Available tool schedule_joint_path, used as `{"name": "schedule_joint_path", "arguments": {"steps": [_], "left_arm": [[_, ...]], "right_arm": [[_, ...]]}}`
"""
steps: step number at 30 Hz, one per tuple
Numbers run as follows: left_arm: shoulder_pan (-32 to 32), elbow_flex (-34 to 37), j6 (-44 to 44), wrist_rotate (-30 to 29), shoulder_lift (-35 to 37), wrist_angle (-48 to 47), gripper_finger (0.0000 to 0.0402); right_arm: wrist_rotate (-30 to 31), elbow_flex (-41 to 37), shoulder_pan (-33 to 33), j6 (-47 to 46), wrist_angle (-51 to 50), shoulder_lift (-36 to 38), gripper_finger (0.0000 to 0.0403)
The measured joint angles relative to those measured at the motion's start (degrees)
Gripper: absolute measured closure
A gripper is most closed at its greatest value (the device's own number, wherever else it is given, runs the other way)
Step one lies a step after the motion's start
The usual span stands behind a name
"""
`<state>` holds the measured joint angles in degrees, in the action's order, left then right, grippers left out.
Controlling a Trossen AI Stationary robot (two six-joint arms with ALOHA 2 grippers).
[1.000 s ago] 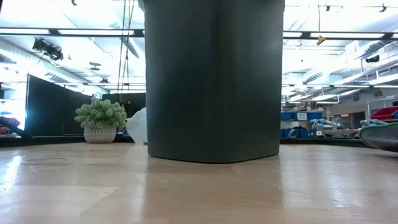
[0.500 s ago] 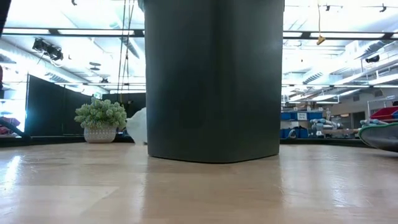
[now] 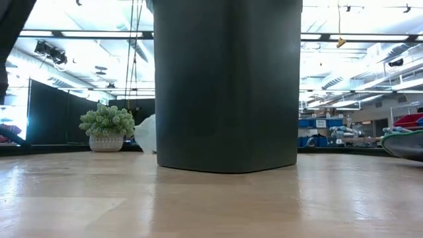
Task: Place trash/remove bag and relplace
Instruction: Insert the new blue trash bag into the trash bin
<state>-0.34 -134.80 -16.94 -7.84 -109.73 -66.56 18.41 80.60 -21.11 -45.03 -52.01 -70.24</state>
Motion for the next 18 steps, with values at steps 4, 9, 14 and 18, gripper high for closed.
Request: {"name": "schedule_joint_path", "arguments": {"steps": [4, 9, 14, 18], "left_arm": [[-2.0, 0.0, -4.7, 0.8, -2.8, 0.7, 0.0298], [-4.3, 0.0, -5.1, 3.6, -5.1, 0.8, 0.0299], [-6.4, 0.0, -4.0, 0.3, -5.3, 3.2, 0.0318], [-8.4, 0.0, -3.4, 0.9, -5.1, 6.3, 0.0342]], "right_arm": [[0.0, 0.0, 0.8, -0.3, 0.1, 0.0, 0.0251], [-0.1, 0.0, 1.0, -0.2, 0.0, 0.1, 0.032], [-0.6, 0.0, 1.0, 0.1, 0.0, 0.1, 0.0395], [-0.2, 0.0, 1.4, -1.6, -0.1, 0.1, 0.0399]]}}
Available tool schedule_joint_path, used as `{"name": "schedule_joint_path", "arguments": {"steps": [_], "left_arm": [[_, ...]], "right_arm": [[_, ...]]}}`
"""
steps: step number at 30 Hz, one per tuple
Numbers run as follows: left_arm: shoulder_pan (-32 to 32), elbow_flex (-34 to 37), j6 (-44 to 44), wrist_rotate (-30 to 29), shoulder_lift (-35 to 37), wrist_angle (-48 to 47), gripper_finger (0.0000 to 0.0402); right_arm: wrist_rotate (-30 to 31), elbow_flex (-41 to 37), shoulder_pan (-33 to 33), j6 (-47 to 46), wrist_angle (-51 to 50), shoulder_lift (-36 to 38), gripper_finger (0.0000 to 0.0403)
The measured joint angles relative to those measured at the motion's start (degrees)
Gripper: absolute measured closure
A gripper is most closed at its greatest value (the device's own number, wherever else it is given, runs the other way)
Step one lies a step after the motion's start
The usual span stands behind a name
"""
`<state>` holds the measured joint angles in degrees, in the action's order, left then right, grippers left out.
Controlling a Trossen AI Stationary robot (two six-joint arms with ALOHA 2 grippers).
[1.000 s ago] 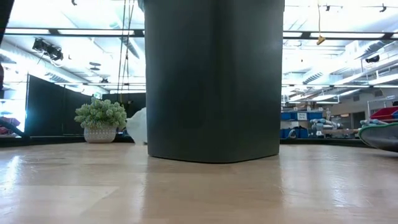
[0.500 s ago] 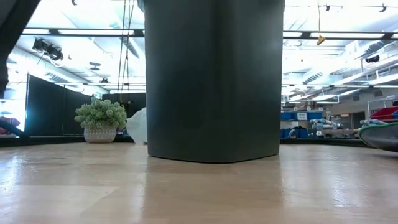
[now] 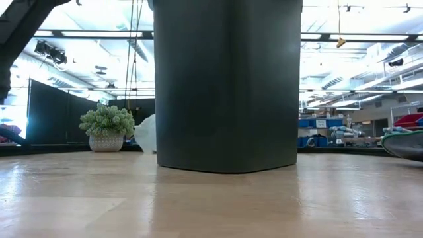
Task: Place trash/remove bag and relplace
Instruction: Insert the new blue trash bag into the trash bin
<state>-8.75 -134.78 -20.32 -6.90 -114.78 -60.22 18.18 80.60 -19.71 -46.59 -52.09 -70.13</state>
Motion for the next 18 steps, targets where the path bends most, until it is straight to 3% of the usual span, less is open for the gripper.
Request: {"name": "schedule_joint_path", "arguments": {"steps": [7, 14, 18], "left_arm": [[-1.4, 0.0, -0.7, 4.8, -0.5, 0.2, 0.037], [-1.4, 0.0, -1.8, 5.7, -0.4, 0.7, 0.0374], [-1.4, 0.0, -1.9, 9.0, -0.4, 0.8, 0.0374]], "right_arm": [[3.0, 0.0, 0.1, -7.7, -1.0, 0.0, 0.0403], [4.8, 0.0, 0.5, -13.7, -6.8, -0.1, 0.0403], [4.4, 0.0, 1.4, -14.7, -9.0, -0.1, 0.0403]]}}
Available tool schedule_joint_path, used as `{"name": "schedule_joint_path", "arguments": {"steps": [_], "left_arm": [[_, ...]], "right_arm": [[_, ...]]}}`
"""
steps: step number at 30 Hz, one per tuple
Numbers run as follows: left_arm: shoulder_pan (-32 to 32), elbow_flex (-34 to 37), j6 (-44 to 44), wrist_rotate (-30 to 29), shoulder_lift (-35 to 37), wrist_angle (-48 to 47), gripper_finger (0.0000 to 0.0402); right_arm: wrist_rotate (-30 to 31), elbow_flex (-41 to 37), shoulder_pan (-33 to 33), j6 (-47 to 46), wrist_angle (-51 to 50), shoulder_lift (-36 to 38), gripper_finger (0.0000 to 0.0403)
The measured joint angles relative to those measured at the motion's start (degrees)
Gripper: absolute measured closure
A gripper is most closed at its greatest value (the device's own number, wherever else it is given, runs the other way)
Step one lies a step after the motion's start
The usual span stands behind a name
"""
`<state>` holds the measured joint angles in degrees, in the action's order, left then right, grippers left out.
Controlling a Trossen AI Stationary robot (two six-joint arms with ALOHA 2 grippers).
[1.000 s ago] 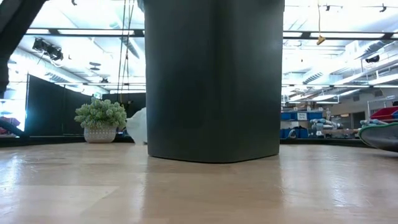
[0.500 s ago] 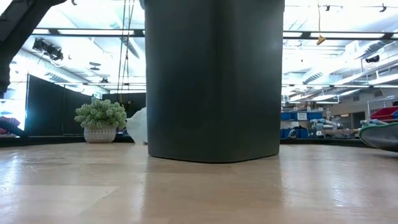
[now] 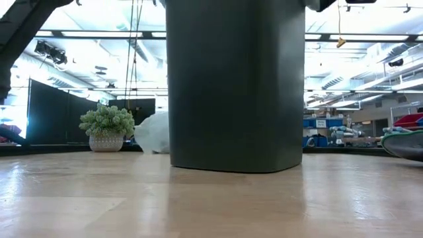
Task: Place trash/remove bag and relplace
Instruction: Insert the new blue trash bag into the trash bin
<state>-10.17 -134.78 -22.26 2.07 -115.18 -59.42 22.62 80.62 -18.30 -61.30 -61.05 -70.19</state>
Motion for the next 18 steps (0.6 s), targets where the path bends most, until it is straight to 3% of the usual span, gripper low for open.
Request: {"name": "schedule_joint_path", "arguments": {"steps": [8, 14, 18], "left_arm": [[-1.6, 0.7, -0.5, -0.4, -1.8, -0.6, 0.0374], [-2.6, 3.7, 0.0, -0.8, -2.8, 0.1, 0.0374], [-2.7, 3.7, 0.0, -2.8, -2.9, -0.8, 0.0374]], "right_arm": [[-1.0, 0.0, 2.3, 1.2, -4.0, 0.0, 0.0403], [-4.9, 0.0, 5.9, 5.1, -4.7, -0.1, 0.0403], [-2.6, 0.0, 6.2, 6.4, -3.7, 0.2, 0.0403]]}}
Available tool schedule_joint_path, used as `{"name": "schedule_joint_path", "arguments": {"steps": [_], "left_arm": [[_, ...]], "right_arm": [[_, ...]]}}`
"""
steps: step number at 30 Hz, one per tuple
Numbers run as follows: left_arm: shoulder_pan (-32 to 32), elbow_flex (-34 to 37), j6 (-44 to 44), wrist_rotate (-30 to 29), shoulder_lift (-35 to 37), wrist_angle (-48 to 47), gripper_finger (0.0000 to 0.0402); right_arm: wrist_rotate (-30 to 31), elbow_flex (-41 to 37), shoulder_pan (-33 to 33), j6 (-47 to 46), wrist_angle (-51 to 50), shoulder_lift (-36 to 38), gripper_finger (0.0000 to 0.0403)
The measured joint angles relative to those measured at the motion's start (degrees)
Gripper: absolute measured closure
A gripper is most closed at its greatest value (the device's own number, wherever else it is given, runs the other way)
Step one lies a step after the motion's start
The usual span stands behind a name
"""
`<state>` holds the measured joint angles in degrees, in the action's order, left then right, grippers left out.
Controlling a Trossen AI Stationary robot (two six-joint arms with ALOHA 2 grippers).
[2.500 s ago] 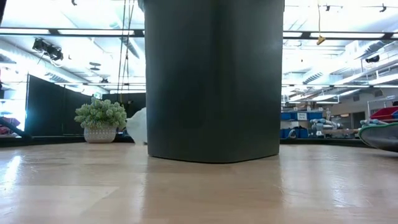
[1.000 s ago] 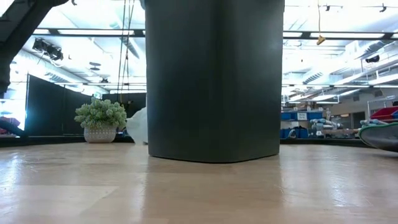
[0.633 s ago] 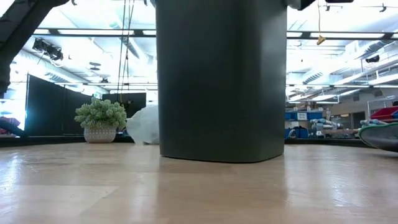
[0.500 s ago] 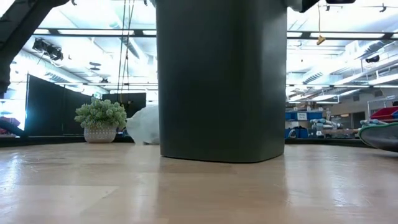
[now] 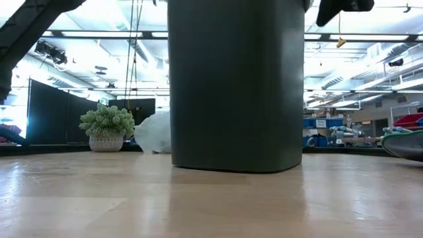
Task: Place trash/remove bag and relplace
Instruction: Insert the new blue trash bag into the trash bin
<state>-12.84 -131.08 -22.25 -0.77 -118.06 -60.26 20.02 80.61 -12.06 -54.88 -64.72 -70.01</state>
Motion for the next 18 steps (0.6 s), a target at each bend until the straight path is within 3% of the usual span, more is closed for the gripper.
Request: {"name": "schedule_joint_path", "arguments": {"steps": [7, 18], "left_arm": [[0.1, -2.1, 1.3, -4.0, -0.1, -0.1, 0.0374], [0.1, -2.9, 2.0, -11.9, -0.1, -3.9, 0.0374]], "right_arm": [[3.3, 0.0, -4.0, 1.0, 8.2, 4.5, 0.0385], [7.8, 0.0, -9.3, -3.1, 9.2, 8.2, 0.0265]]}}
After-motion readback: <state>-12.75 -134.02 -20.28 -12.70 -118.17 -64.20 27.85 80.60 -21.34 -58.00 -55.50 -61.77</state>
